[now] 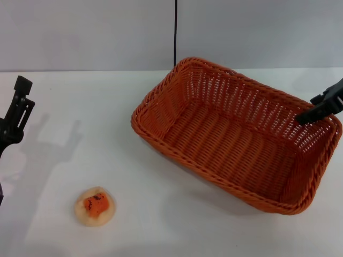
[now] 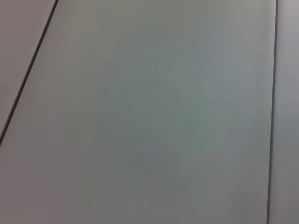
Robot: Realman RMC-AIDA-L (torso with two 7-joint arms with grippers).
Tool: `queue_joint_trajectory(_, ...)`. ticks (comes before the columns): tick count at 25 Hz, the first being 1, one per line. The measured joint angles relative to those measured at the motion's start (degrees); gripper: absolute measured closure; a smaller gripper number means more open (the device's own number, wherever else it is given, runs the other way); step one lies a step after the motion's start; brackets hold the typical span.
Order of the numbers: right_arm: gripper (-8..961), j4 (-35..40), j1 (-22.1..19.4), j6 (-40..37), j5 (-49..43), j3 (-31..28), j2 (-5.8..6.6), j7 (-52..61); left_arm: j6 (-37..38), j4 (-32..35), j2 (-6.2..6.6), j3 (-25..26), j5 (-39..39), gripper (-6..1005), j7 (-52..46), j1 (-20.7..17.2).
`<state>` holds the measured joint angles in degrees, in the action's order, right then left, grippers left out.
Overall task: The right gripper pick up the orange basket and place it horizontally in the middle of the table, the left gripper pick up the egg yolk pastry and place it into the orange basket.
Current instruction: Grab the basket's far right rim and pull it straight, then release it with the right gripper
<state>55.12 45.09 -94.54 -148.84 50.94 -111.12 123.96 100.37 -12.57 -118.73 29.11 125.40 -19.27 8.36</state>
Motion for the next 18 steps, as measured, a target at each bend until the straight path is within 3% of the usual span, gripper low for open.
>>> queue_joint_trajectory(6,251,-6.3,0.9,4.6,-0.1,2.2,-0.05,-1.1,-0.2,0.0,0.07,0.2,0.0,203,-0.2,0.3)
queue_joint_trajectory(14,266,-6.9,1.2,5.5,-0.1,2.5,-0.61,-3.0,-0.9,0.0,0.08,0.2,-0.1,203,-0.2,0.8)
queue_joint_trajectory(18,437,-7.0,1.3,5.4,-0.1,2.6,-0.61,-3.0,-1.3,0.0,0.0,0.2,-0.1,203,-0.2,0.8)
